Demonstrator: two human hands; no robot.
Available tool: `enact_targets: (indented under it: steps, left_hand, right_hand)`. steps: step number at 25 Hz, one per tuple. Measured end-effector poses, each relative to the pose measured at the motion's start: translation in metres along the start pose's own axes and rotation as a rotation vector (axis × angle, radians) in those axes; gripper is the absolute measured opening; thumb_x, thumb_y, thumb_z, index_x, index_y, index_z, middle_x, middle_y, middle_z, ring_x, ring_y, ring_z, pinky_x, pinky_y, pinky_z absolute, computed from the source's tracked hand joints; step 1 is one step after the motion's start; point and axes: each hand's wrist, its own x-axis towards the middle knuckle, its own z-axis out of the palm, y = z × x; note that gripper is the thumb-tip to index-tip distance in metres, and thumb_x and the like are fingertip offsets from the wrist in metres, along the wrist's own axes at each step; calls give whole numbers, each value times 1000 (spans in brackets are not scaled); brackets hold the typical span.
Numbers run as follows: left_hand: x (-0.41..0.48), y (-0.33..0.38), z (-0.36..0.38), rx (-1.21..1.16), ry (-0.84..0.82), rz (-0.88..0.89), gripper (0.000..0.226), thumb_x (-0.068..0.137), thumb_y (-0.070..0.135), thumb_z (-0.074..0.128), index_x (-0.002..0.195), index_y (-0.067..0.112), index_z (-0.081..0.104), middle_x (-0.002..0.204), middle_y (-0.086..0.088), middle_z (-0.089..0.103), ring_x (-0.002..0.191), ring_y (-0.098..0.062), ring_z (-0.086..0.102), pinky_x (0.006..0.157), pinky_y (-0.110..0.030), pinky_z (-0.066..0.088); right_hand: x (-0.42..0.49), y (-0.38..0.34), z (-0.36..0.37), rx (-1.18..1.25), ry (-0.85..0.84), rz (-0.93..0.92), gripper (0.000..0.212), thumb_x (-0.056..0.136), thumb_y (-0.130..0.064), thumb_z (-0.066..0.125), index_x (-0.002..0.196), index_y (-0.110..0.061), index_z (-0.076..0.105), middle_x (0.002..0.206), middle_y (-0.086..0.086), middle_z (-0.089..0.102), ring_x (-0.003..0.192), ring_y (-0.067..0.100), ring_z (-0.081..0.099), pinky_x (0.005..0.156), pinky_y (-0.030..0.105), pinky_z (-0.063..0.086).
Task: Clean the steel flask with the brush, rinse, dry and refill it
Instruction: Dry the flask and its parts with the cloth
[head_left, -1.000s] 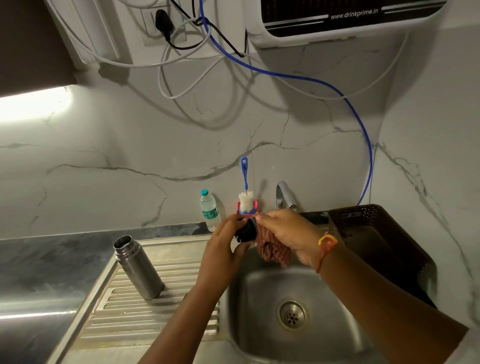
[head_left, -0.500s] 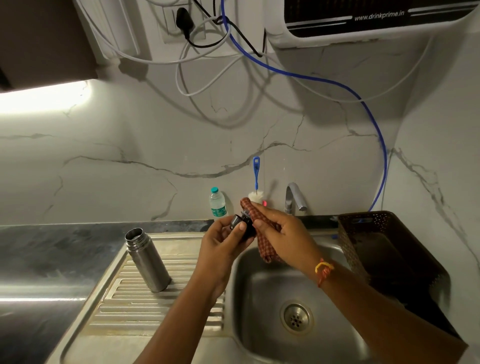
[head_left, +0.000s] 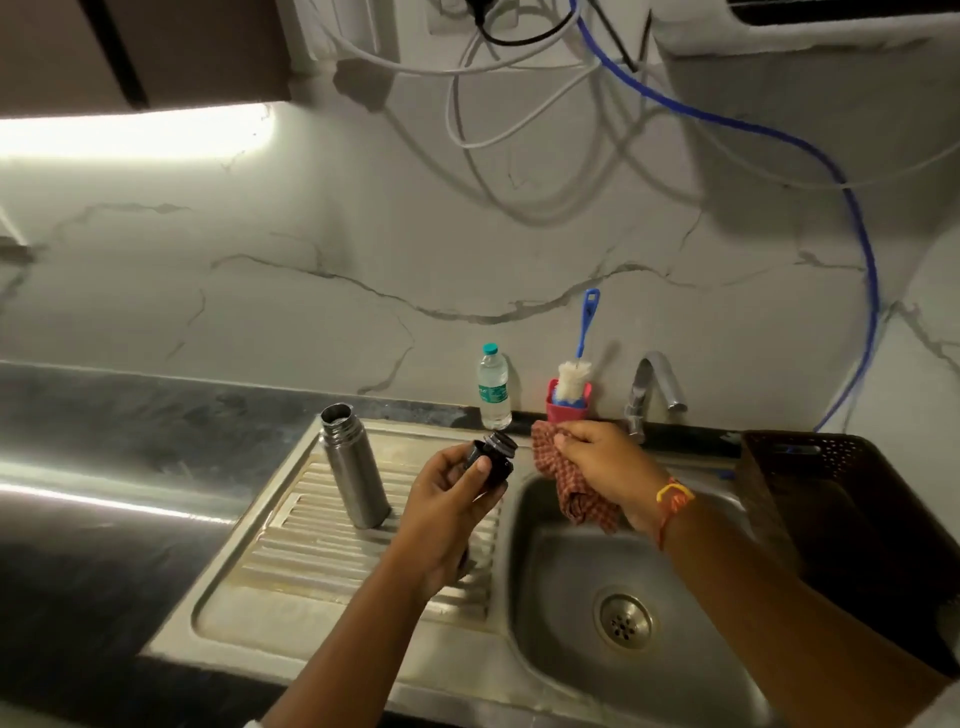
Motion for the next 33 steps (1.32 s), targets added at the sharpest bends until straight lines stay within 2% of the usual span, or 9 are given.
enact_targets:
  steps: [3,5,7,10,14,21,26,30,33]
  left_hand:
    - [-3,-4,-43,86,123,4,44,89,25,72,126,6,56,119,-19,72,110,-27,72,99,-40,54]
    - [-6,-13,-79,312,196,15,42,93,28,73,131,22,57,117,-8,74,106,-17,73,93,-30,55]
    - [-7,-24,-115,590,296,22,40,91,29,77,128,32,61,116,0,73,103,-11,71,86,-25,55]
    - [-5,-37,-158,849,383,8,31,85,24,83,109,31,64,103,6,72,97,-10,69,86,-32,58]
    - [4,-45,-190,1028,351,-31,32,85,18,82,105,30,60,103,8,65,100,-16,64,83,-27,49]
    - [19,-56,-216,1175,220,-6,42,87,19,80,126,17,62,120,-3,65,111,-18,59,93,-26,43]
    - [29,-58,-224,1187,207,0,54,86,24,81,135,19,58,128,-3,63,119,-21,57,104,-36,48]
    - [34,-58,-228,1174,212,3,54,83,28,82,132,20,60,125,-1,65,116,-19,60,101,-35,51]
    - [35,-57,-231,1141,216,-5,60,79,31,86,132,20,59,125,-1,65,117,-19,60,97,-29,49]
  right_hand:
    - [9,8,40,225,-31,24,27,103,-18,50,126,-15,65,107,2,72,97,15,67,89,33,52]
    - [16,14,66,321,-36,24,28,102,-18,52,127,-14,65,110,4,73,100,19,69,91,34,54]
    - [24,21,89,328,-58,27,29,101,-22,55,127,-16,65,110,3,74,101,20,70,88,35,55]
    - [32,28,118,297,-93,47,30,100,-24,56,128,-17,64,111,2,73,102,21,69,89,36,55]
    - [37,29,140,261,-60,74,30,101,-24,55,129,-18,62,111,-1,70,102,19,68,95,40,54]
    - [44,31,160,256,12,107,29,100,-24,57,128,-19,62,111,-2,68,104,19,66,98,43,53]
    - [48,30,167,242,41,117,32,100,-27,57,131,-20,60,115,-2,67,106,19,65,99,45,53]
    - [50,28,174,245,54,113,31,100,-26,57,129,-20,61,112,-4,67,105,18,64,100,45,52]
    - [52,29,177,243,53,114,32,100,-27,57,131,-21,60,115,-5,66,108,17,63,101,45,50]
